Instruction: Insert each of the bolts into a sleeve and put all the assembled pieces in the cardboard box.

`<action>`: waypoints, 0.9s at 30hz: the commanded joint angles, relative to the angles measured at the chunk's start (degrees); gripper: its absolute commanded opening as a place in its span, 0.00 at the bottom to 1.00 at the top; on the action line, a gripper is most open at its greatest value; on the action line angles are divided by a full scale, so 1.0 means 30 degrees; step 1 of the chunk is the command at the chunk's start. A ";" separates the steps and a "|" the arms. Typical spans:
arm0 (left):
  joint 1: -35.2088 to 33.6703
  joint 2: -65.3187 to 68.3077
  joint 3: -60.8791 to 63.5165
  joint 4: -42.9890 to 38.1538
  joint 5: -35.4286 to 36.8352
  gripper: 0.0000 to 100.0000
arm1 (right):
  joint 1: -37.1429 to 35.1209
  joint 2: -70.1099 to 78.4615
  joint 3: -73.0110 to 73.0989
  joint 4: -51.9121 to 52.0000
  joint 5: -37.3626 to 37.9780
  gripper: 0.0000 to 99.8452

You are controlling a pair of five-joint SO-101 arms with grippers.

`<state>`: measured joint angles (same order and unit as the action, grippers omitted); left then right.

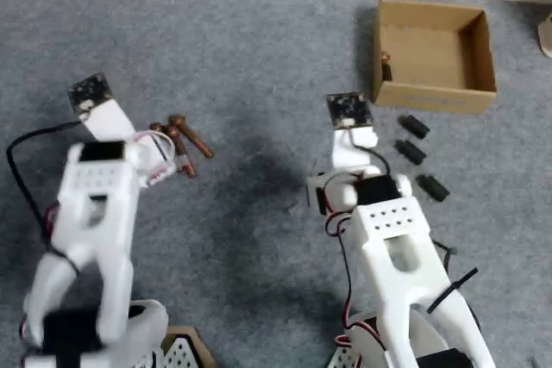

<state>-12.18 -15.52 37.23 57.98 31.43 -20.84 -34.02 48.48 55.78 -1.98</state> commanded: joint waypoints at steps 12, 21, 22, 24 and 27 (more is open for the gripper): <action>0.0220 1.1707 -1.2029 0.0850 -0.0059 0.19 | -0.1978 -0.8777 0.2125 0.0982 0.0674 0.00; 0.0542 1.5810 -1.4403 0.2989 0.1407 0.19 | -0.1919 -0.8864 0.2623 0.0513 0.0645 0.00; 0.0601 1.5780 -1.4198 0.2989 0.1407 0.19 | -0.1919 -0.8894 0.2623 0.0513 0.0674 0.00; 0.0864 1.5722 -1.3846 0.3223 0.1377 0.19 | -0.1919 -0.8923 0.2593 0.0513 0.0645 0.00; 0.1451 1.5399 -1.3758 0.4747 0.1377 0.19 | -0.1919 -0.8923 0.2593 0.0513 0.0645 0.00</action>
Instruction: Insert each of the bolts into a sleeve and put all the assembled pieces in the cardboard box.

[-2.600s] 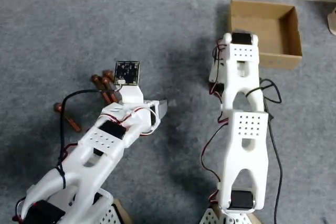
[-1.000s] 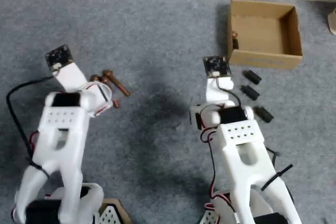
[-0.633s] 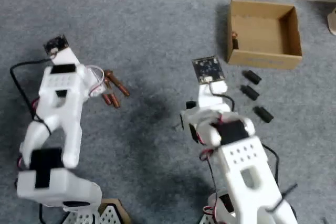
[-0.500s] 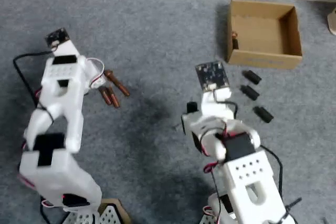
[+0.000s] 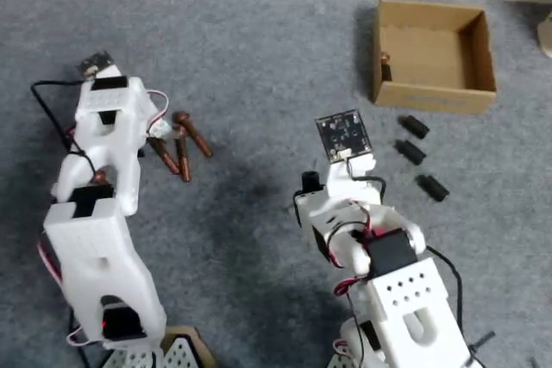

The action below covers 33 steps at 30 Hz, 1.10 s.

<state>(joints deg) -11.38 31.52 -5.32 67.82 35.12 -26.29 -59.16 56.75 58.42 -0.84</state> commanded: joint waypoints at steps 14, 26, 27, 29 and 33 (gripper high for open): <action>0.2388 -0.0747 -0.0747 0.2491 0.3018 0.03 | 0.1040 -0.1275 -0.0103 -0.0190 0.1905 0.00; 0.0337 -0.0747 -0.2095 0.1993 0.0176 0.01 | -0.1070 -1.0359 0.0689 0.2681 0.2960 0.00; 0.0220 -0.0777 -0.2037 0.2022 0.0000 0.01 | -0.1040 -1.0242 0.0689 0.2681 0.2960 0.00; 0.0190 -0.0806 -0.2007 0.2051 -0.0176 0.01 | -0.1040 -0.9773 0.0689 0.2681 0.2960 0.00; 0.0132 -0.0806 -0.1978 0.2051 -0.0117 0.01 | -0.1040 -0.8982 0.0689 0.2623 0.2960 0.00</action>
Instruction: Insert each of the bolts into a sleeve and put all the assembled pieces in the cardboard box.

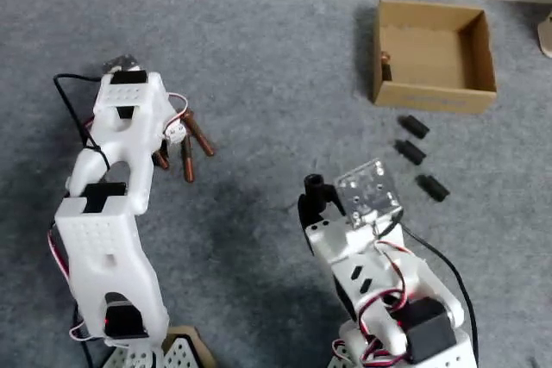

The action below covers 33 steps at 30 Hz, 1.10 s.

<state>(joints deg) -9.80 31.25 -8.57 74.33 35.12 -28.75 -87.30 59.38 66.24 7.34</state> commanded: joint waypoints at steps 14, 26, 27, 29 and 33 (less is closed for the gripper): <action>-0.0689 -0.0777 -0.1421 -0.0176 0.0821 0.21 | -0.0220 0.0630 -0.0161 -0.0015 0.0264 0.00; -0.1890 -0.0513 -0.2857 -0.1231 0.1114 0.21 | -0.0220 0.0630 -0.0161 -0.0015 0.0264 0.00; -0.1861 -0.0366 -0.2799 -0.1231 0.1143 0.21 | -0.0220 0.0630 -0.0132 -0.0015 0.0264 0.00; -0.1890 0.0132 -0.2974 -0.1289 0.1143 0.21 | -0.0220 0.0630 0.0044 -0.0015 0.0264 0.00; -0.2330 0.1714 -0.3560 -0.2081 0.1143 0.21 | -0.0220 0.0630 0.1011 -0.1099 0.0264 0.00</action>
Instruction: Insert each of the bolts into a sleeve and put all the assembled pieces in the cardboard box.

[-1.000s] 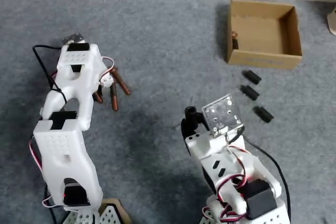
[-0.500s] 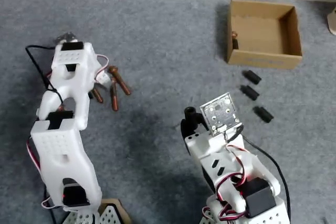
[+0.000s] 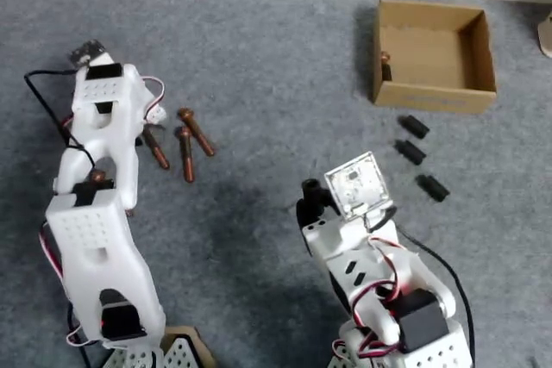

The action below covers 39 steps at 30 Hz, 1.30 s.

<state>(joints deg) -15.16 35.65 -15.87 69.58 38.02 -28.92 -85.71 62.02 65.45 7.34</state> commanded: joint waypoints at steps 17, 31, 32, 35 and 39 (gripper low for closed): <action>-0.1070 0.2037 -0.3502 -0.0264 0.0059 0.02 | -0.0161 -0.0015 0.0308 -0.0923 0.0147 0.00; 0.1597 -0.1861 -0.4733 0.7326 0.0029 0.01 | -0.0132 -0.4440 0.0454 -0.0308 0.0821 0.00; 0.1832 -0.2212 -0.4733 0.7502 0.0029 0.01 | -0.0132 -0.4498 0.0454 -0.0542 0.1201 0.00; 0.2447 -0.3121 -0.4703 0.7736 0.0029 0.01 | 0.0601 -0.4469 0.1187 -0.1802 0.1905 0.00; 0.3150 -0.4176 -0.4703 0.7707 0.0000 0.00 | 0.2037 -0.4645 0.4322 -0.5436 0.1993 0.00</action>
<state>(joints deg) -8.22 29.23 -27.21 92.09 38.02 -25.41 -98.73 70.90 57.10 12.35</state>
